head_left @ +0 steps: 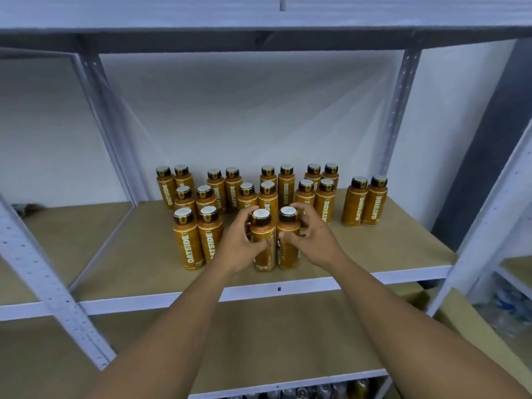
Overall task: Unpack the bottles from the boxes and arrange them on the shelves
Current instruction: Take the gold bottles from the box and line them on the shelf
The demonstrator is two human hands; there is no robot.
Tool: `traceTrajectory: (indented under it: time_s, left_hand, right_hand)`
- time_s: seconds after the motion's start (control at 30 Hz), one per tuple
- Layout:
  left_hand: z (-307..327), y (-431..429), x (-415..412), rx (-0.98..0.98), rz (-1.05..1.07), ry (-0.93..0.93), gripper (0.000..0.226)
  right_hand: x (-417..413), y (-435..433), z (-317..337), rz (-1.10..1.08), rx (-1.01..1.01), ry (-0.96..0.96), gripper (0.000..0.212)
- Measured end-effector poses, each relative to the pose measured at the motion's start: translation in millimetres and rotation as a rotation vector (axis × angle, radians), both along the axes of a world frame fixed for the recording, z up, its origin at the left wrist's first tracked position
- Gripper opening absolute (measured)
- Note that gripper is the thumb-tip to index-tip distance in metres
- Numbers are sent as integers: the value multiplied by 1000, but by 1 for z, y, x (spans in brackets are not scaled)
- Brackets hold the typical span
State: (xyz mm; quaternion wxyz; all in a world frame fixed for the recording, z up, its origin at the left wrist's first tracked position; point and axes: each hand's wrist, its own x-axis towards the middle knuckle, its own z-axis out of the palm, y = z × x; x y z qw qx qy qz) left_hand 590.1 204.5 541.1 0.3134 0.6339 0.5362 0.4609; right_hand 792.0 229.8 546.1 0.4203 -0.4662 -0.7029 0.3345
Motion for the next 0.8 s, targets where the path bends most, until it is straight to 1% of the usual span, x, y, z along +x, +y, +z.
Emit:
traceTrajectory:
  time_s: [0.07,0.23,0.37,0.4,0.47,0.53,0.6,0.7,0.8]
  left_hand:
    - [0,4,0,2,10,0,81]
    - [-1,8,-1,-8,27,-8,82]
    - [3,7,-3,-18,-17,26,82]
    - [8,6,-3,-16,-20,29,79]
    - [22,5,-3,-34,13,18,68]
    - [38,10,-4,-42,36,12,49]
    - [49,17,-7,-42,33,1,32]
    - [54,26,-12,-99,12,10,31]
    - [47,28,-10,-197,-27,-17,28]
  right_hand:
    - [-1,8,2,31,-5,-24,68]
    - [0,17,2,73,-9,-4,69]
    - [4,20,2,119,-19,-3,71]
    - [6,21,6,119,-20,-1,68]
    - [8,26,17,109,-33,22,54]
    - [12,34,31,128,-53,50,41]
    - [13,44,44,179,-60,32,34]
    - [13,51,57,281,-90,-62,29]
    - [13,53,58,355,-136,-143,32]
